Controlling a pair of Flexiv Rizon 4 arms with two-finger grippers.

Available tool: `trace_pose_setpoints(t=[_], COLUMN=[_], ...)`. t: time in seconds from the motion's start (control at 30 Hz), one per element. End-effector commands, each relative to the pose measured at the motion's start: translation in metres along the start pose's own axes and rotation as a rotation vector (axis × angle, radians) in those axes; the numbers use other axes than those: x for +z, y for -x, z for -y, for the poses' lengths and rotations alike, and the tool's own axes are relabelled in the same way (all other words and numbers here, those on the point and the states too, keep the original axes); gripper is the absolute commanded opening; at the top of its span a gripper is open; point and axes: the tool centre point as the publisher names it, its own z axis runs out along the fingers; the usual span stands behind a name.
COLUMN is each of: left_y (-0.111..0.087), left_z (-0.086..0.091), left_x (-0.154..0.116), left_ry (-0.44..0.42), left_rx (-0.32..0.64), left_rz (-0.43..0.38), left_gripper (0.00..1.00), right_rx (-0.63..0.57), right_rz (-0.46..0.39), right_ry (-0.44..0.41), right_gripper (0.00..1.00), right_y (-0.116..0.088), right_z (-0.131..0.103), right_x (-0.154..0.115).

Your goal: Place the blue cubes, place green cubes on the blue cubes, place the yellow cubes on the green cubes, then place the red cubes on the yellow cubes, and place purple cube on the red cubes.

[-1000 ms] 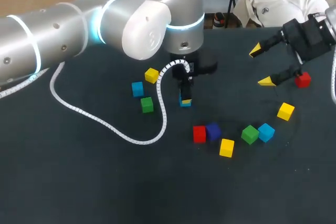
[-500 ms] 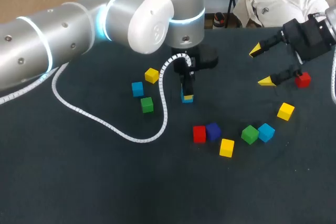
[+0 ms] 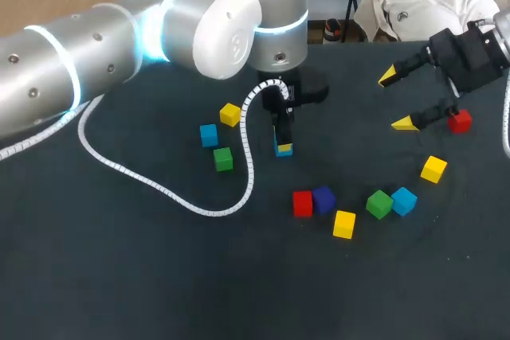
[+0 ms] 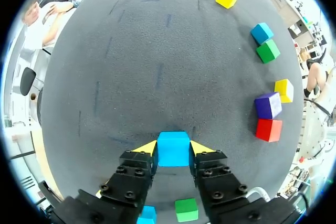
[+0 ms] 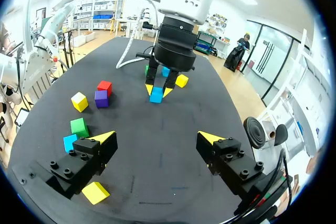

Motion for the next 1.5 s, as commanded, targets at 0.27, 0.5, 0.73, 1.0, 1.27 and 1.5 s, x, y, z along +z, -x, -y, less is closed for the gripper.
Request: trace_pose_setpoints(t=[0.27, 0.5, 0.73, 1.0, 1.27, 1.5], left_y=[0.000, 0.001, 0.000, -0.002, -0.001, 0.001], left_z=[-0.002, 0.003, 0.004, -0.001, -0.003, -0.001], left_x=[-0.010, -0.006, 0.001, -0.001, -0.004, 0.000], left_ry=[0.007, -0.006, -0.015, 0.001, 0.011, 0.000], left_rx=[0.008, 0.010, 0.000, -0.011, -0.009, -0.005], left_rz=[-0.027, -0.036, -0.043, -0.028, -0.023, -0.025], left_gripper=[0.00, 0.00, 0.00, 0.00, 0.00, 0.00], right_rx=[-0.001, -0.001, -0.001, -0.001, -0.001, -0.001], right_rz=[0.002, 0.002, 0.002, 0.002, 0.002, 0.002], right_ry=[-0.001, -0.001, -0.001, -0.001, -0.001, -0.001], right_gripper=[1.00, 1.00, 1.00, 1.00, 1.00, 1.00], right_y=[0.000, 0.000, 0.000, 0.000, 0.000, 0.000], right_z=[0.000, 0.000, 0.000, 0.000, 0.000, 0.000], right_x=[0.000, 0.000, 0.000, 0.000, 0.000, 0.000])
